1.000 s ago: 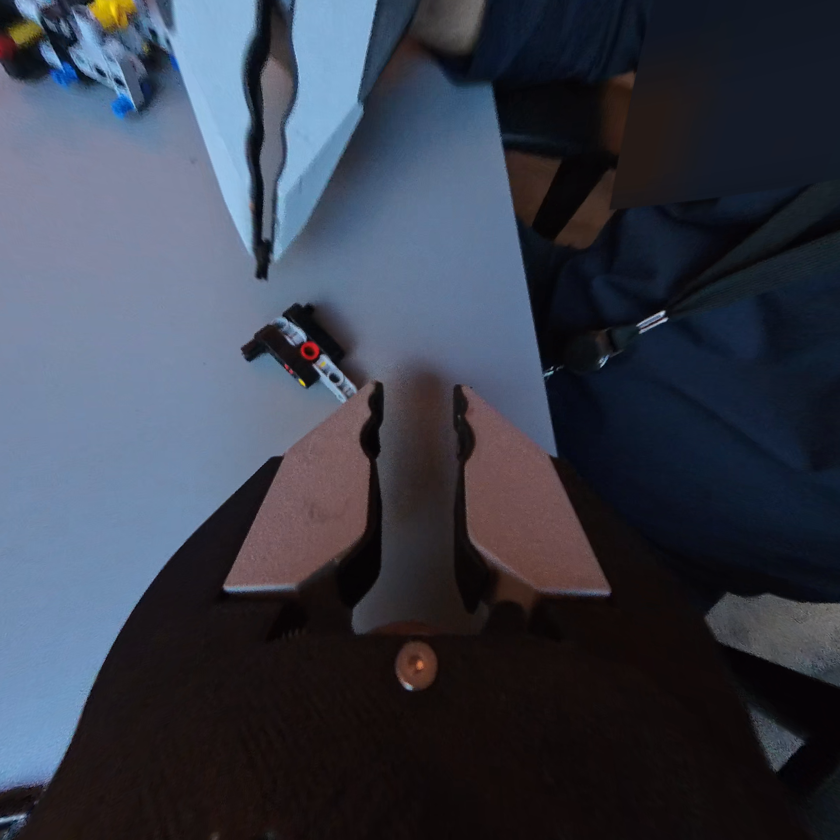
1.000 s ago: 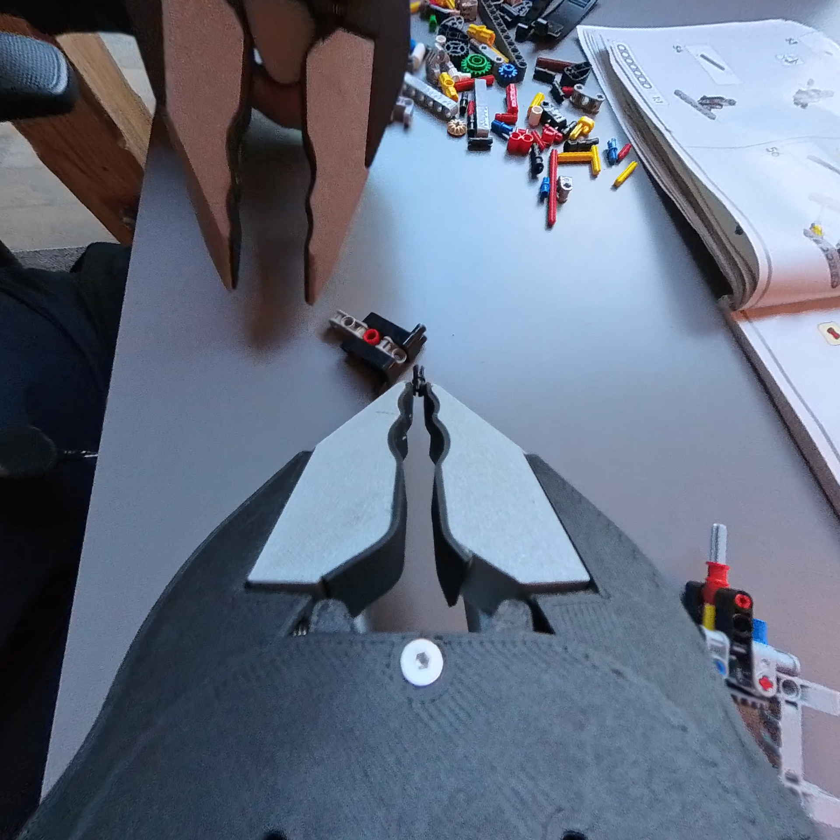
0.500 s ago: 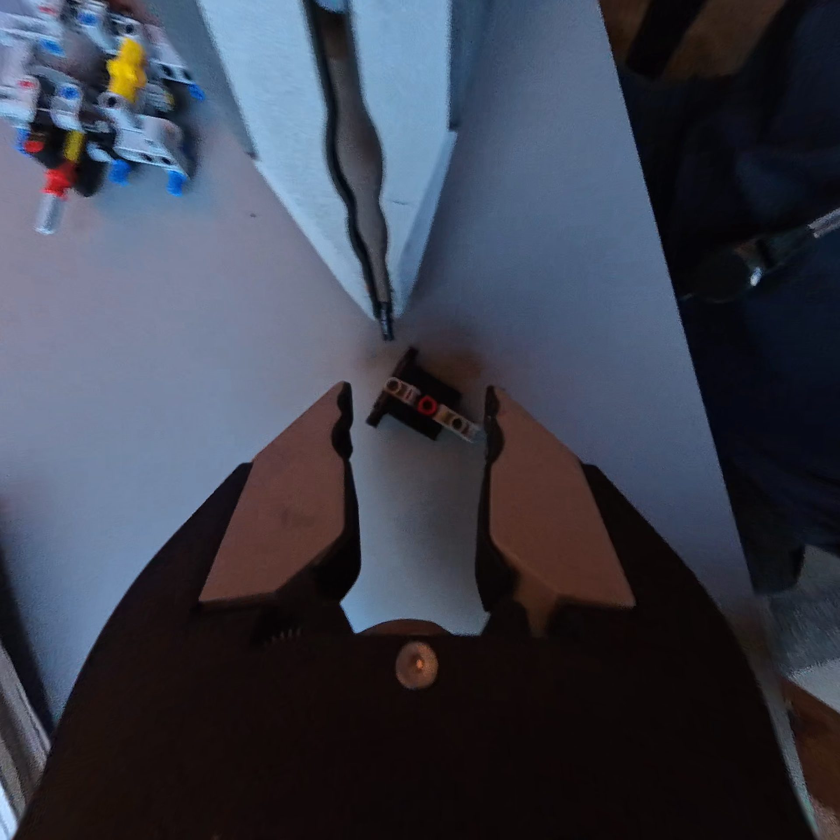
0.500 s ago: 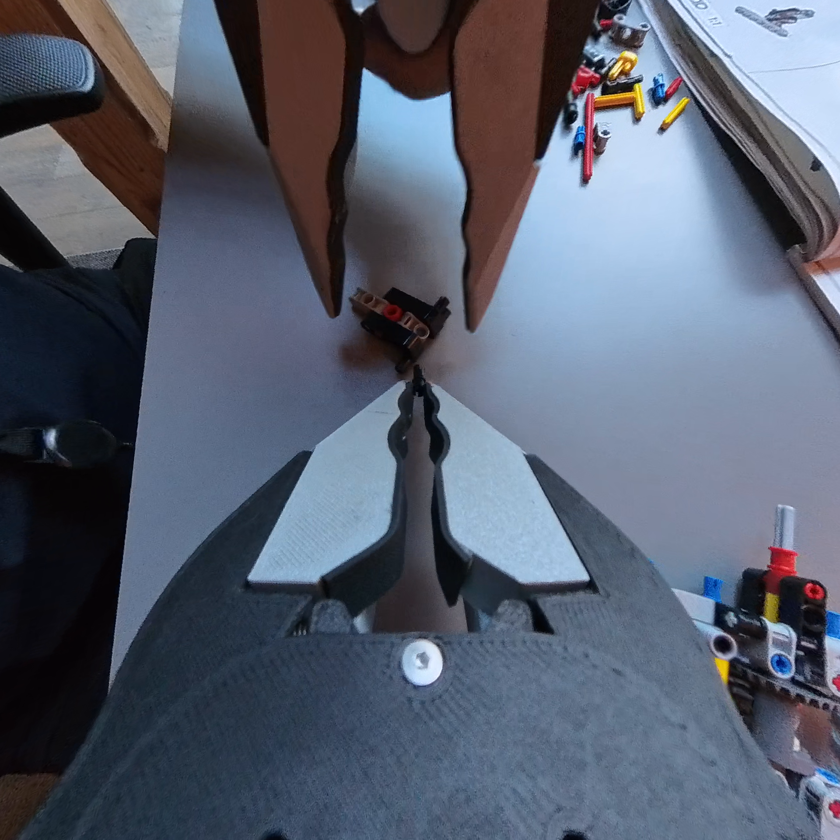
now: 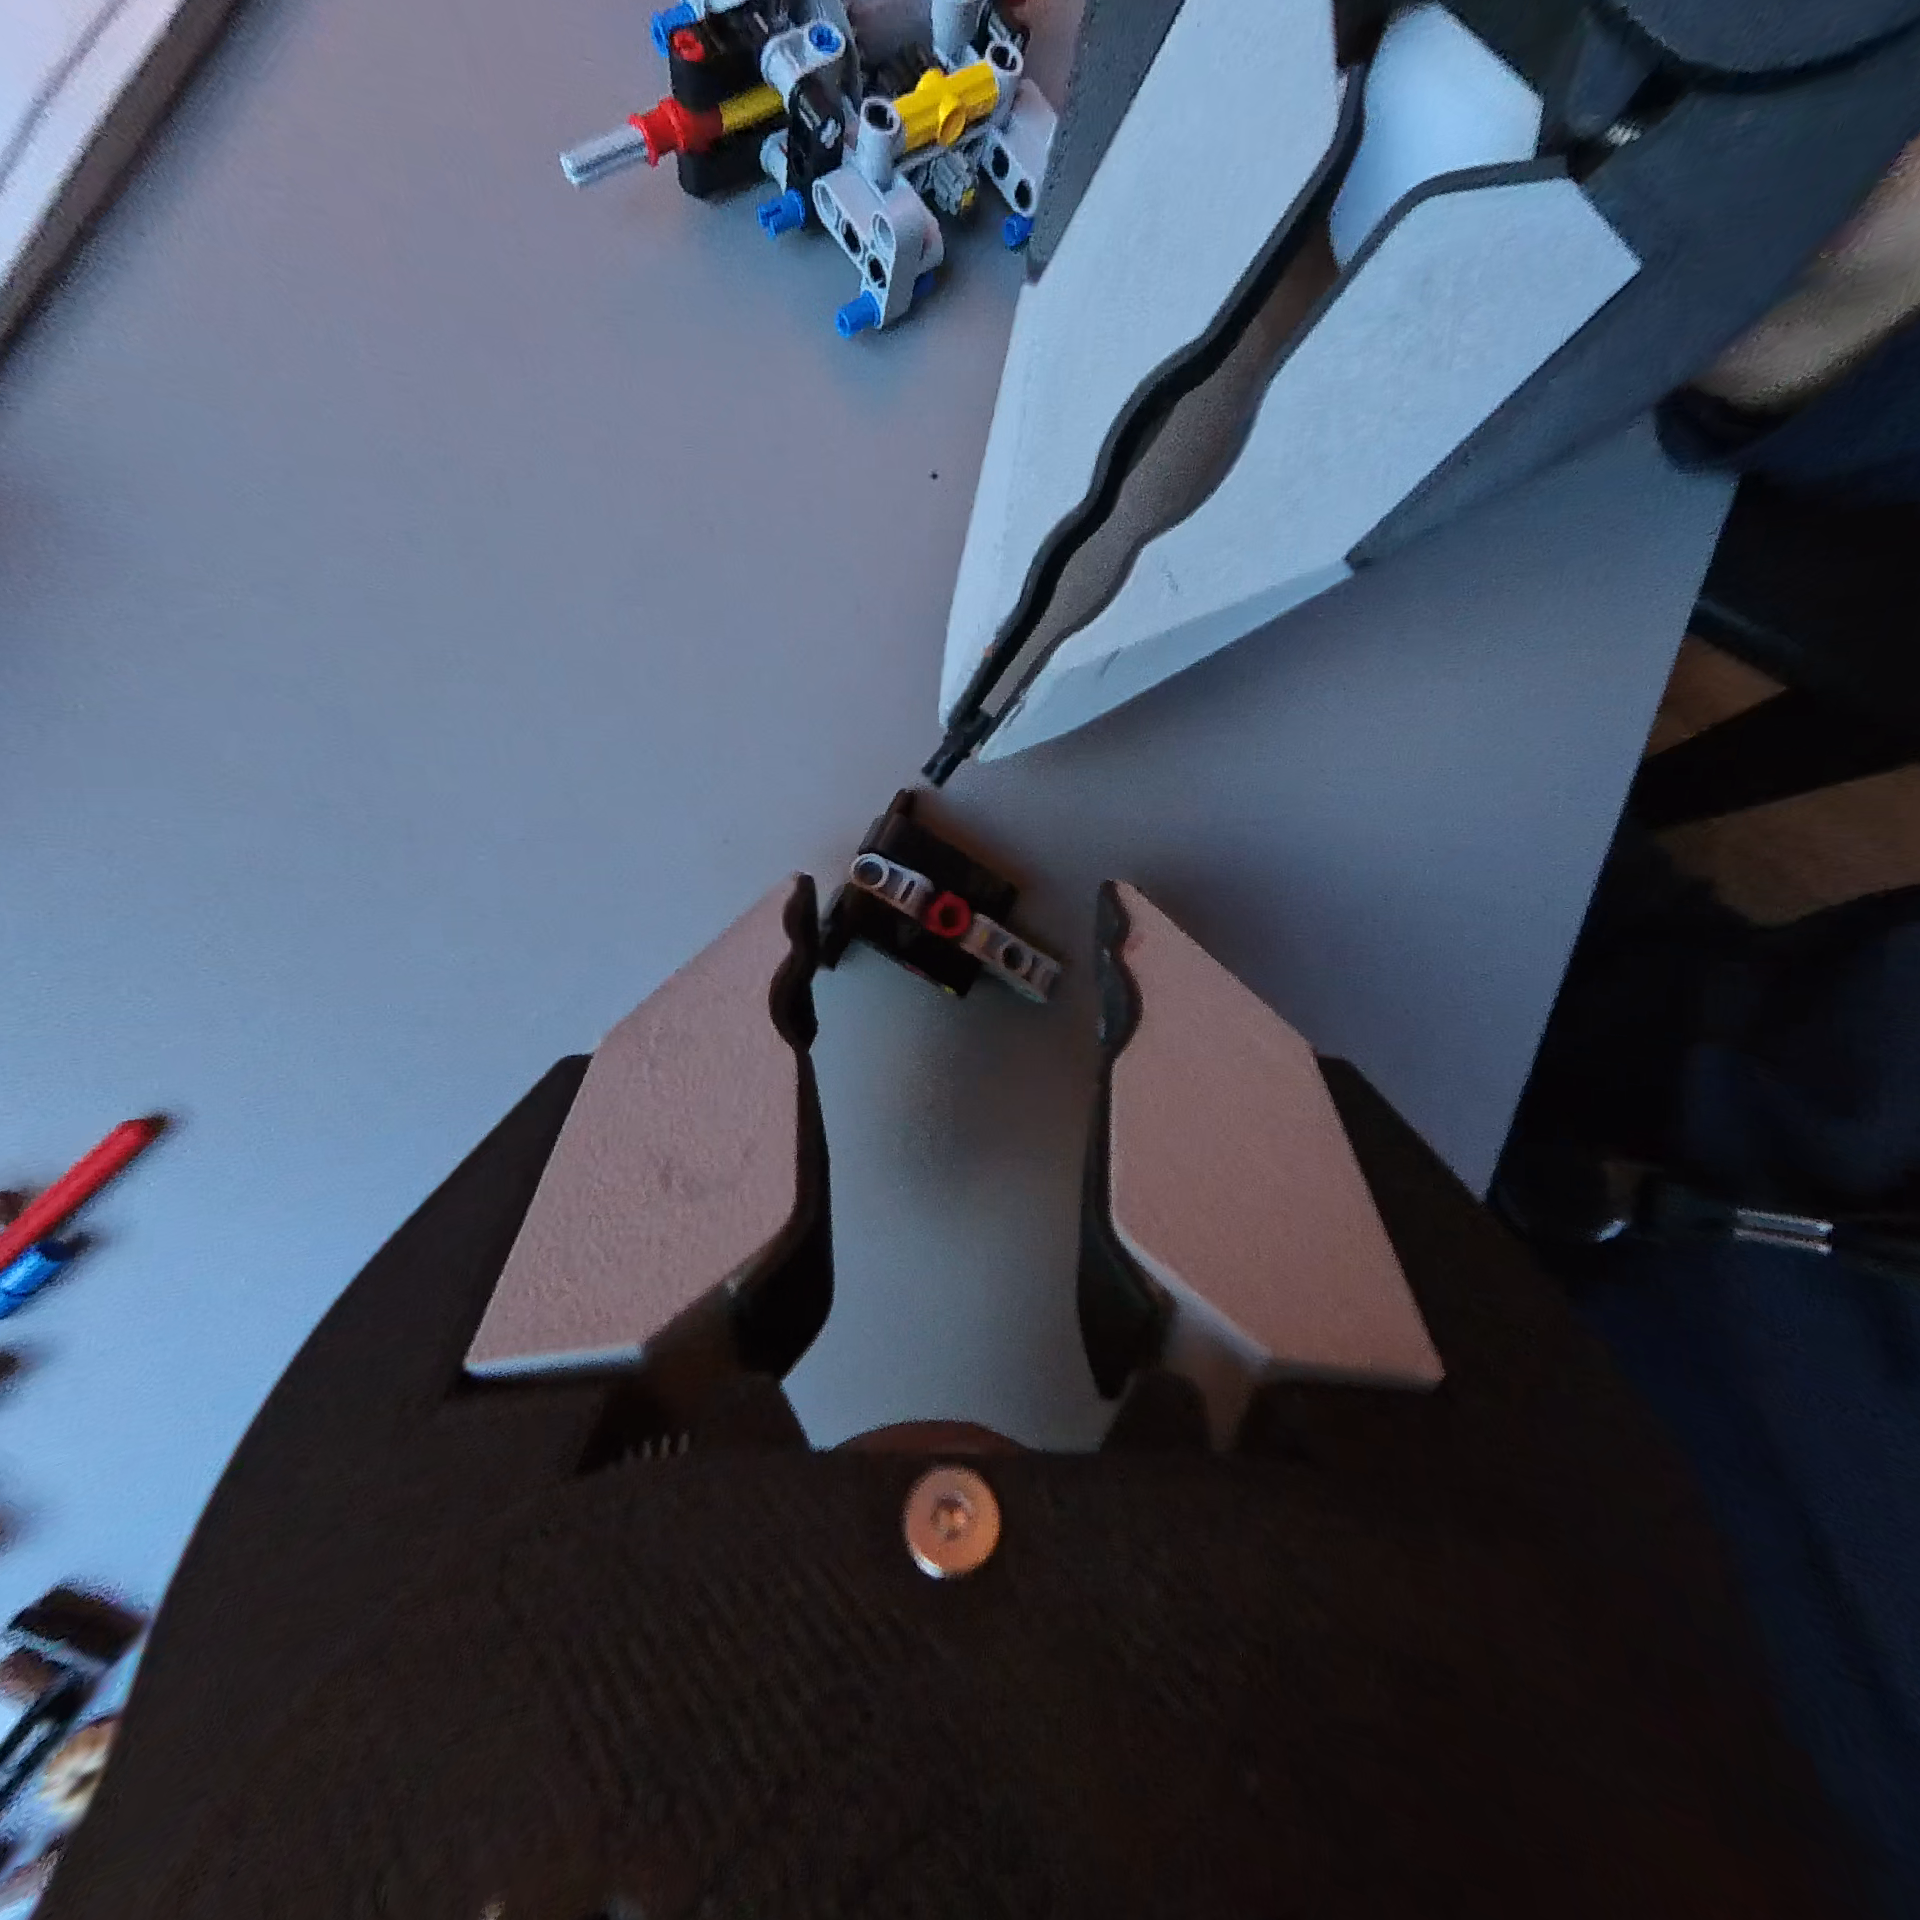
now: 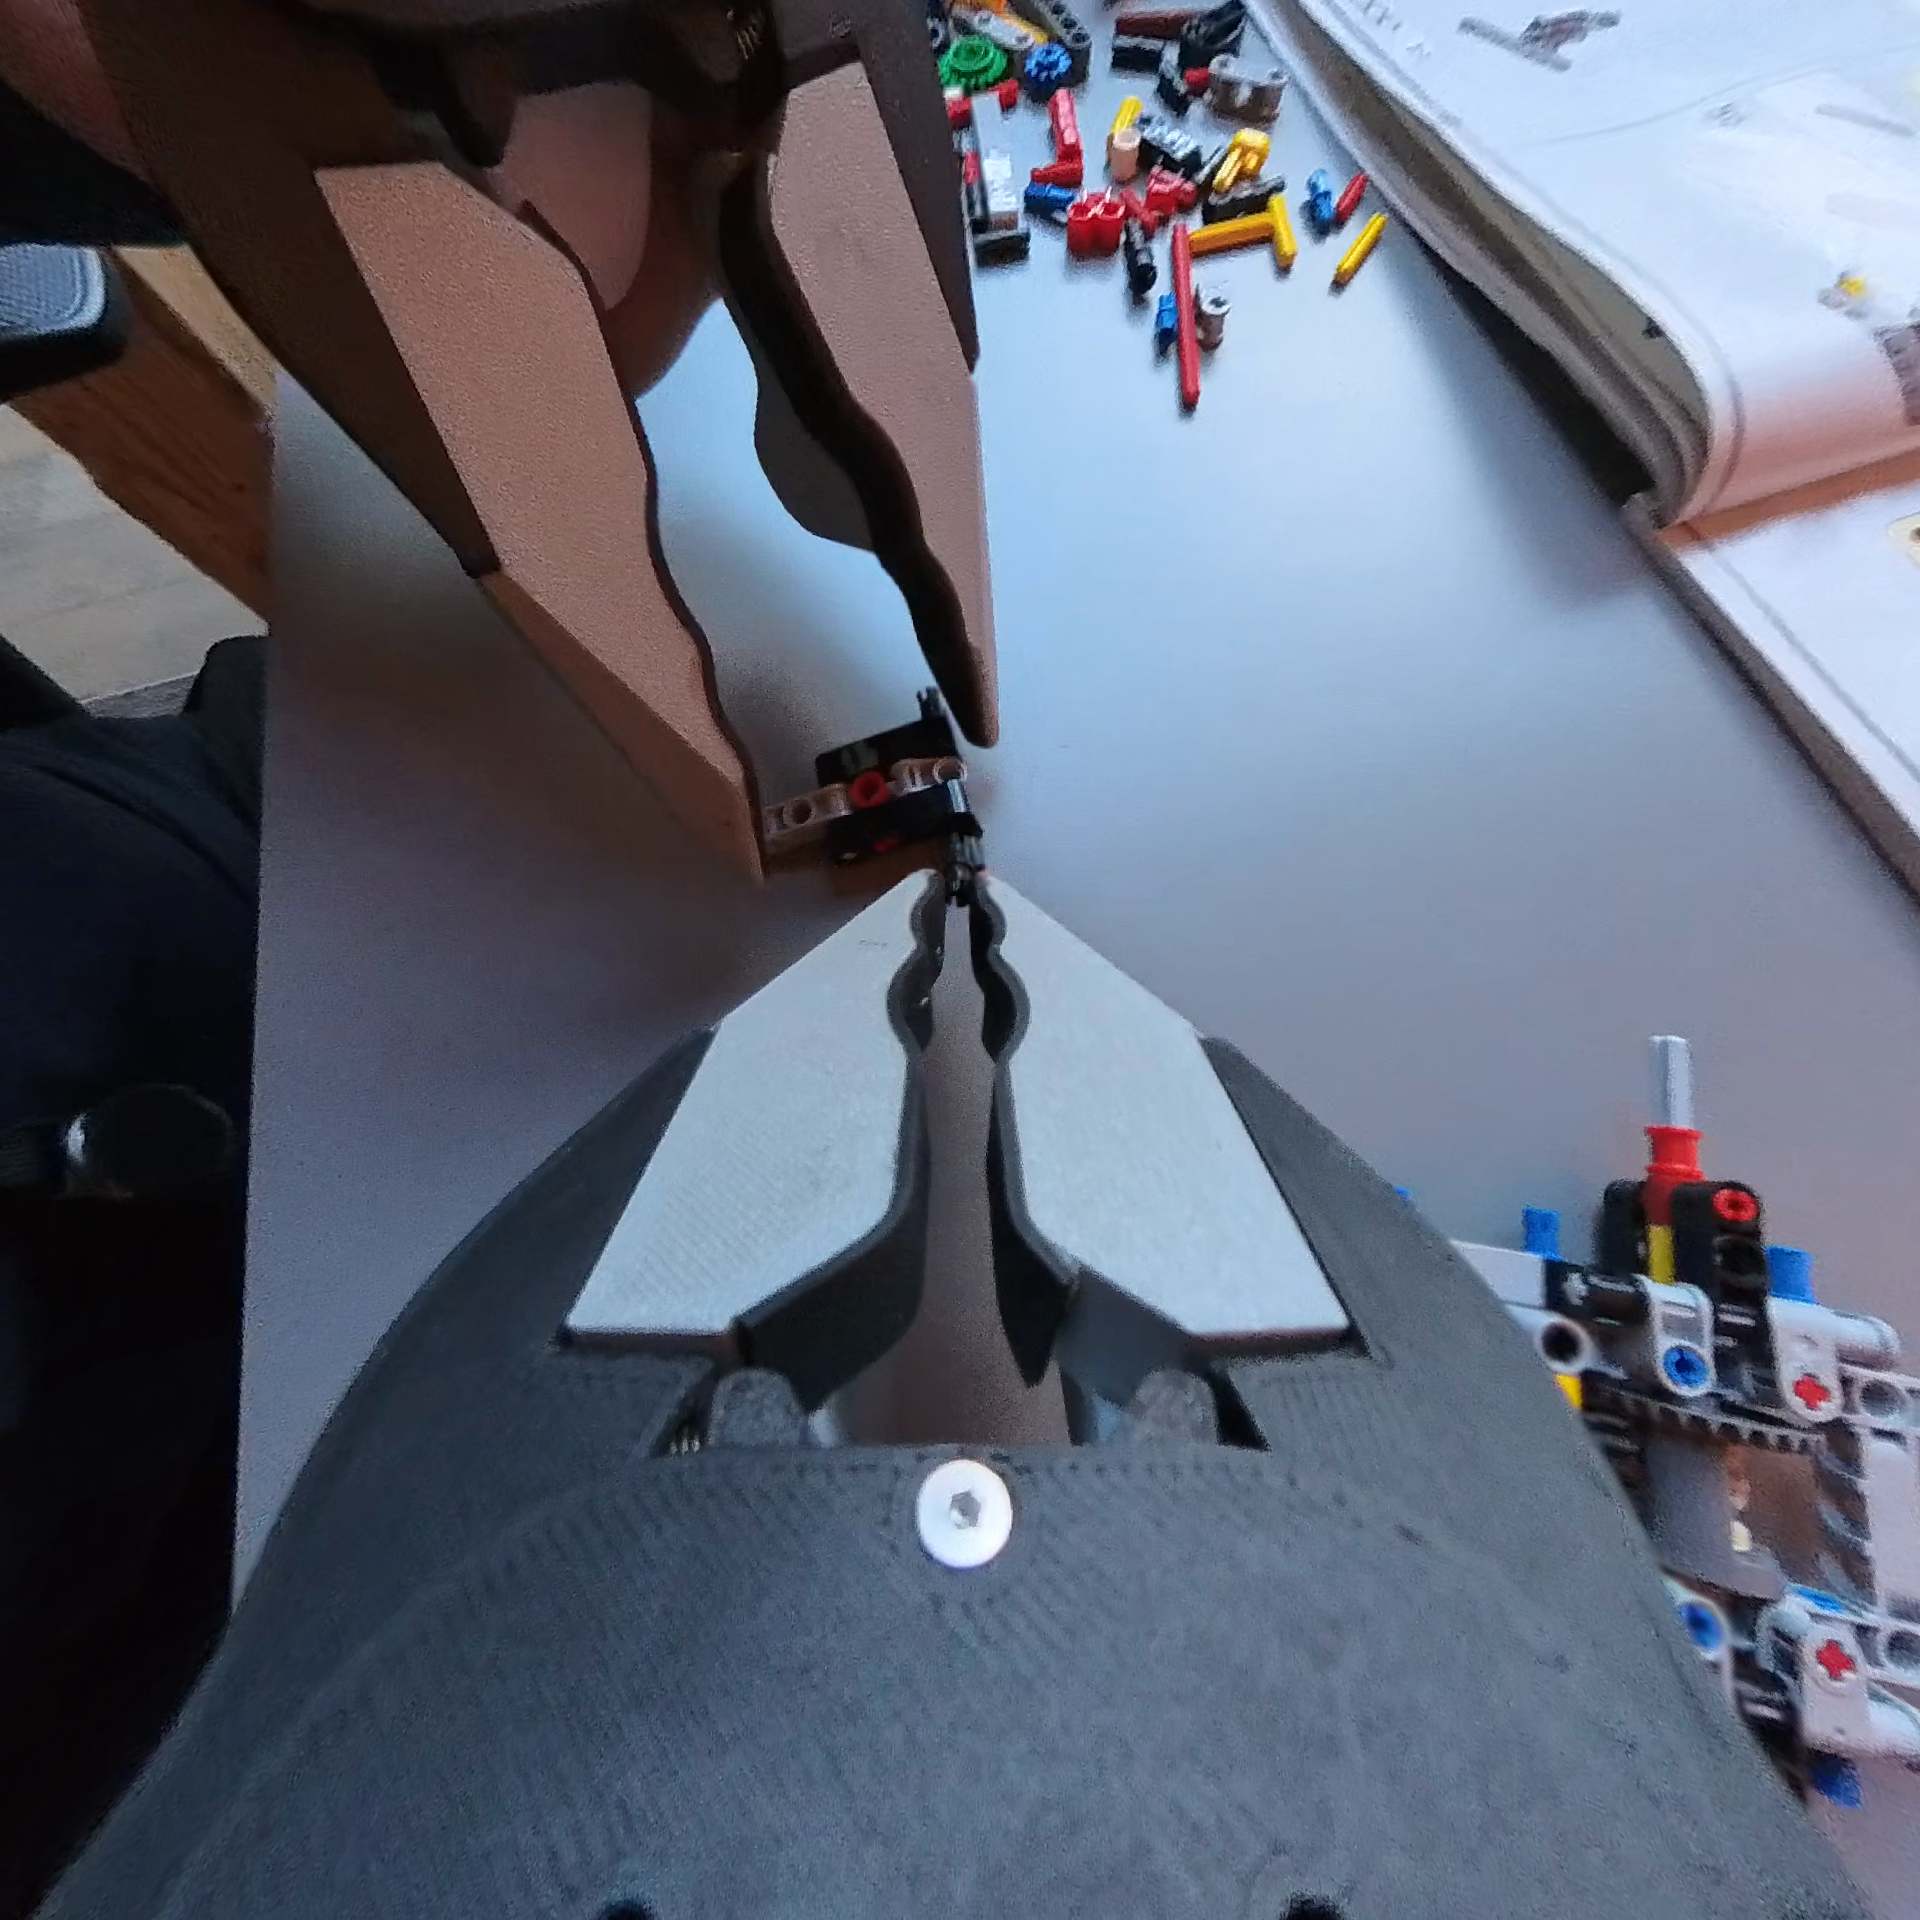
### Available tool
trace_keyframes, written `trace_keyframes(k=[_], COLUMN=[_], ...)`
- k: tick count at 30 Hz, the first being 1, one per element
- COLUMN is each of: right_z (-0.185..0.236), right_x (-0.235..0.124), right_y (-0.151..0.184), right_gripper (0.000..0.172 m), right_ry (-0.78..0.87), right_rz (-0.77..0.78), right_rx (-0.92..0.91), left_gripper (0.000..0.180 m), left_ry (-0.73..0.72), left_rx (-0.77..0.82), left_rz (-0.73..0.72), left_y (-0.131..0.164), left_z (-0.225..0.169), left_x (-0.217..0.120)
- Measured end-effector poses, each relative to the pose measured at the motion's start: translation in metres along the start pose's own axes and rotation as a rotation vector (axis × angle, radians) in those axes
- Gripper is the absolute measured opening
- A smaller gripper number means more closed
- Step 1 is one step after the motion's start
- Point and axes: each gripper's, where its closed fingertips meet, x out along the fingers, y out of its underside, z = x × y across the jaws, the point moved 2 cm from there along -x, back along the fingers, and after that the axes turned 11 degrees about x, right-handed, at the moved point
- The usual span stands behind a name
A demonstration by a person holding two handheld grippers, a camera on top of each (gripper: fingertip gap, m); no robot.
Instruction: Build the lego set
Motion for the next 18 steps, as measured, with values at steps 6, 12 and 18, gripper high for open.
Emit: trace_keyframes(k=[6,12,18], right_z=[-0.002,-0.002,-0.001], right_x=[0.004,0.006,0.004], right_y=[0.005,0.007,0.002], right_gripper=[0.001,0.001,0.001], right_ry=[0.008,-0.049,-0.096], right_rz=[0.022,0.033,0.006], right_rx=[-0.025,0.058,0.105], left_gripper=[0.052,0.053,0.045], left_ry=[-0.046,-0.009,0.025], left_rx=[0.196,0.374,0.382], left_rz=[0.078,0.144,0.151], left_y=[0.006,0.004,0.006], left_z=[0.008,0.002,-0.003], left_x=[-0.006,0.004,0.006])
